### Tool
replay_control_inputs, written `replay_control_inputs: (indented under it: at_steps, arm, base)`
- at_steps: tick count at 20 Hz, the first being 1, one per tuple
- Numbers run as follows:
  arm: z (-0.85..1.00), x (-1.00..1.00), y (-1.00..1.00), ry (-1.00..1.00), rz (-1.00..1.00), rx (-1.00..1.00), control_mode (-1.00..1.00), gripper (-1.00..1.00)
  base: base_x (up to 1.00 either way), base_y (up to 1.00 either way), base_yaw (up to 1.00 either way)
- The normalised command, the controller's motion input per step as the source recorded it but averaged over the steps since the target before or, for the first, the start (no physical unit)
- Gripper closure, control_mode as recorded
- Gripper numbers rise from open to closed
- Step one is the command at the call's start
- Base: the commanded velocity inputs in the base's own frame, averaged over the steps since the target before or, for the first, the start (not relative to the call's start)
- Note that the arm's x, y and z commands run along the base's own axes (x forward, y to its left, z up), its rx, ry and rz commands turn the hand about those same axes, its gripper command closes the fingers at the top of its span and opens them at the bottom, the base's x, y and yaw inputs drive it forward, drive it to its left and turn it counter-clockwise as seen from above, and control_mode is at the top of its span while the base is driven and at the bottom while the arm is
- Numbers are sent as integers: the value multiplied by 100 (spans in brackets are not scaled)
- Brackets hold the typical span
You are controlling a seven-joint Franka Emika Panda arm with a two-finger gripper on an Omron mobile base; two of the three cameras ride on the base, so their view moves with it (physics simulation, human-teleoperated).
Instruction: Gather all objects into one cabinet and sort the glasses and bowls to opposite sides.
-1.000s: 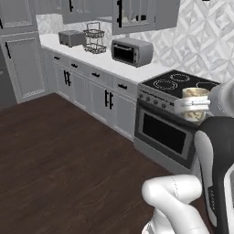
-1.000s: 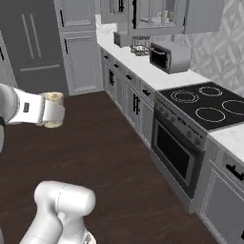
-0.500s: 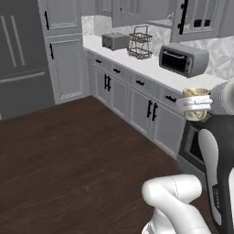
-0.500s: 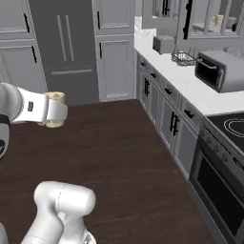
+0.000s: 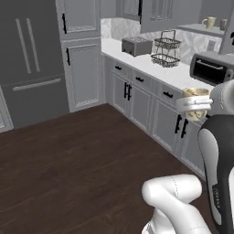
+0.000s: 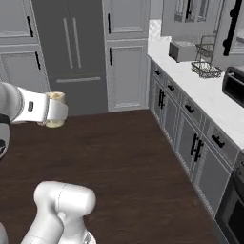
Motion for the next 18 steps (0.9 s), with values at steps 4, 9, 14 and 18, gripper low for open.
replay_control_inputs:
  at_steps: [4,9,14,18]
  arm:
    - [0,0,0,0,0,0,100,100]
    - [0,0,0,0,0,0,100,100]
    - [0,0,0,0,0,0,100,100]
    - [0,0,0,0,0,0,100,100]
  base:
    - [100,44,0]
    - [76,57,-31]
    - [53,36,-67]
    - [67,62,-65]
